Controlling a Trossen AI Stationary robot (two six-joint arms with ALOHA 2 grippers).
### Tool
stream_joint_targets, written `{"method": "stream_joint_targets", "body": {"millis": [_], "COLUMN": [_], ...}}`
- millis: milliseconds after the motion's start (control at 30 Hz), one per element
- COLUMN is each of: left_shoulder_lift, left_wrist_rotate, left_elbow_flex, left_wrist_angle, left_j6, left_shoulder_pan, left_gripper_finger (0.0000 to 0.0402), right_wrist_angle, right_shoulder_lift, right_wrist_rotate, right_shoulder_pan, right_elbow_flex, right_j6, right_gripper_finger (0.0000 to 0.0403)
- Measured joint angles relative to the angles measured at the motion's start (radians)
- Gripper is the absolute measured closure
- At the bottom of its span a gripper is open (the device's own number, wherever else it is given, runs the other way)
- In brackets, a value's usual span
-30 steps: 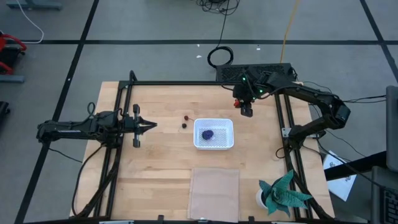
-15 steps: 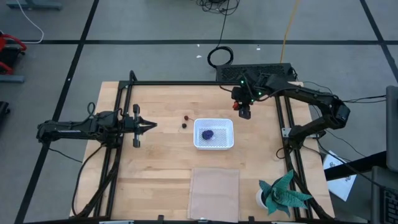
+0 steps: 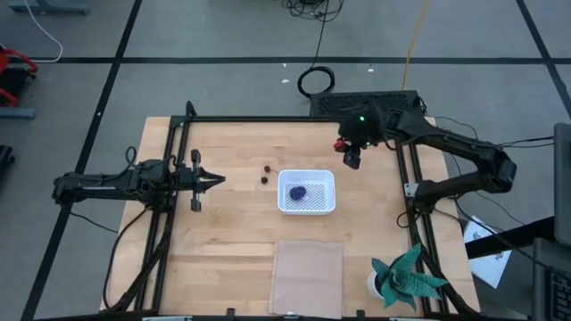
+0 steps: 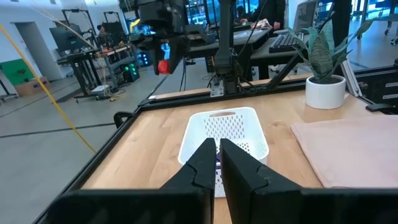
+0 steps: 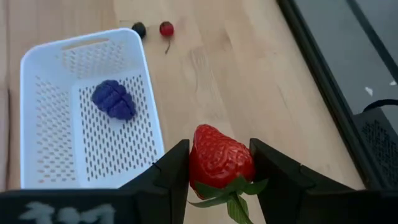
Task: Pick and placing Produce into tupperware
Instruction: Put the red strawberry into the white basket
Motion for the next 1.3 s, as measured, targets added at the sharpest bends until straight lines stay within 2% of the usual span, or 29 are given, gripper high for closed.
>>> {"method": "stream_joint_targets", "body": {"millis": [267,733,1300], "left_shoulder_lift": [0.000,0.000,0.000], "left_wrist_rotate": [0.000,0.000,0.000], "left_elbow_flex": [0.000,0.000,0.000], "left_wrist_angle": [0.001,0.009,0.009], "left_j6": [-0.004,-0.004,-0.004], "left_shoulder_pan": [0.000,0.000,0.000], "left_gripper_finger": [0.0376,0.0376,0.0376], "right_wrist_angle": [0.093,0.148,0.195], "right_shoulder_lift": [-0.133,-0.152,-0.152], "right_wrist_rotate": [0.032,0.052,0.020], "right_shoulder_pan": [-0.014,-0.020,0.143], "right_elbow_flex": [-0.148,-0.165,-0.165], "right_j6": [0.051,0.112,0.083], "right_gripper_finger": [0.0269,0.0270,0.0262]}}
